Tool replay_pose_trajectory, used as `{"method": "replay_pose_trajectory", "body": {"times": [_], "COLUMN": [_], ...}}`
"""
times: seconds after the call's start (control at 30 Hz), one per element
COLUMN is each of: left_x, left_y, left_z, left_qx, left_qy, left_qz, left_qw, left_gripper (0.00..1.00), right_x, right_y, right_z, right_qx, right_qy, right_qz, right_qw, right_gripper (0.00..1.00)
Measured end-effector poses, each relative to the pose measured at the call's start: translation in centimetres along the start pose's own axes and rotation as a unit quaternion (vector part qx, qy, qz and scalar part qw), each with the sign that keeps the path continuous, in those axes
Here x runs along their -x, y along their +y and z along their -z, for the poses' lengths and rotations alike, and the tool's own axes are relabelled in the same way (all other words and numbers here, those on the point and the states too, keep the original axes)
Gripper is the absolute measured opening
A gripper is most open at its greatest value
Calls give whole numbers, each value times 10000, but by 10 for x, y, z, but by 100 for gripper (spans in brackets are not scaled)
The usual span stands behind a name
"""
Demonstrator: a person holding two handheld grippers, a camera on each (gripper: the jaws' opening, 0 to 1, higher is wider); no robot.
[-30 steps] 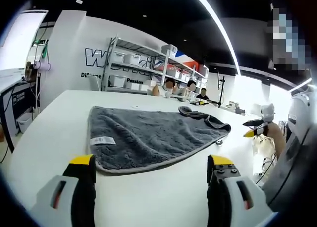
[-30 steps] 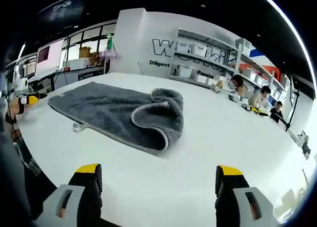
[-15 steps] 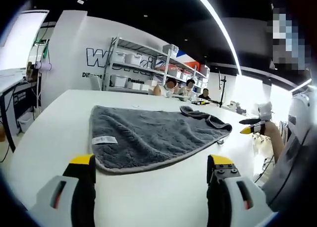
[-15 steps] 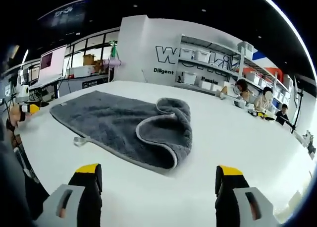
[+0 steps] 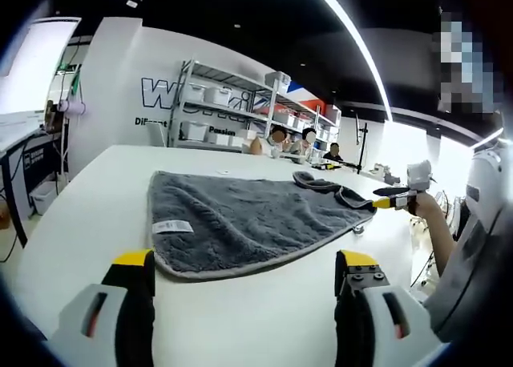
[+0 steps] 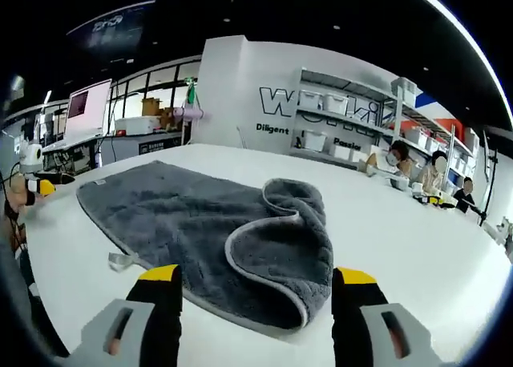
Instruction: Fold the towel on the table until its edges align and the towel forms a compact rectangular stack.
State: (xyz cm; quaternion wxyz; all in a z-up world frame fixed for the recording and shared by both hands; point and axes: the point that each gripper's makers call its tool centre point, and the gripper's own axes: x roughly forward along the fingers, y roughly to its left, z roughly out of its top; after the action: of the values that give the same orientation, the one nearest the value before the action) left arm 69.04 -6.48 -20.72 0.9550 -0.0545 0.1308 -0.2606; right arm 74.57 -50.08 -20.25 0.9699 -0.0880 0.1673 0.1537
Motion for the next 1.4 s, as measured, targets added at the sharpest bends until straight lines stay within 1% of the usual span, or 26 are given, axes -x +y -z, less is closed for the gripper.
{"method": "replay_pose_trajectory", "body": {"times": [0.17,0.3,0.47,0.57,0.73,0.87,0.97,1.0,1.03,1.07,1.1,1.17,1.23,1.3,1.4], "left_x": [2,4,4,4,7,8,9,9,9,9,9,8,8,7,7], "left_y": [3,4,5,5,7,8,9,9,9,9,10,9,9,9,8], "left_z": [0,0,1,2,3,4,5,5,5,5,5,5,6,5,5], "left_qx": [5,14,29,41,63,81,89,92,93,96,99,104,109,105,99], "left_qy": [-1,-8,-10,-10,-23,-22,-28,-31,-32,-28,-23,-21,-19,-25,-34], "left_qz": [-39,-62,-67,-75,-98,-126,-133,-135,-137,-141,-144,-140,-135,-127,-121], "left_qw": [10000,10000,10000,10000,9999,9999,9999,9999,9999,9998,9998,9998,9998,9999,9999], "left_gripper": [98,98,98,98,98,98,98,98,98,98,98,98,98,98,98], "right_x": [-20,-31,-45,-54,-60,-65,-66,-67,-67,-66,-67,-66,-65,-62,-51], "right_y": [10,13,23,28,31,34,32,32,26,26,28,29,30,25,18], "right_z": [-6,-6,-6,-2,4,8,11,12,13,13,13,11,8,3,-15], "right_qx": [61,172,402,580,745,792,868,893,1137,1303,1352,1294,1236,1301,1262], "right_qy": [-47,21,120,232,330,408,450,464,516,544,521,456,392,315,-28], "right_qz": [-129,-108,-184,-197,-226,-294,-260,-249,-116,-62,-80,-133,-187,-76,138], "right_qw": [9999,9998,9990,9979,9964,9956,9949,9946,9921,9900,9894,9904,9914,9910,9919], "right_gripper": [68,62,55,50,37,31,24,20,17,13,10,5,5,4,3]}}
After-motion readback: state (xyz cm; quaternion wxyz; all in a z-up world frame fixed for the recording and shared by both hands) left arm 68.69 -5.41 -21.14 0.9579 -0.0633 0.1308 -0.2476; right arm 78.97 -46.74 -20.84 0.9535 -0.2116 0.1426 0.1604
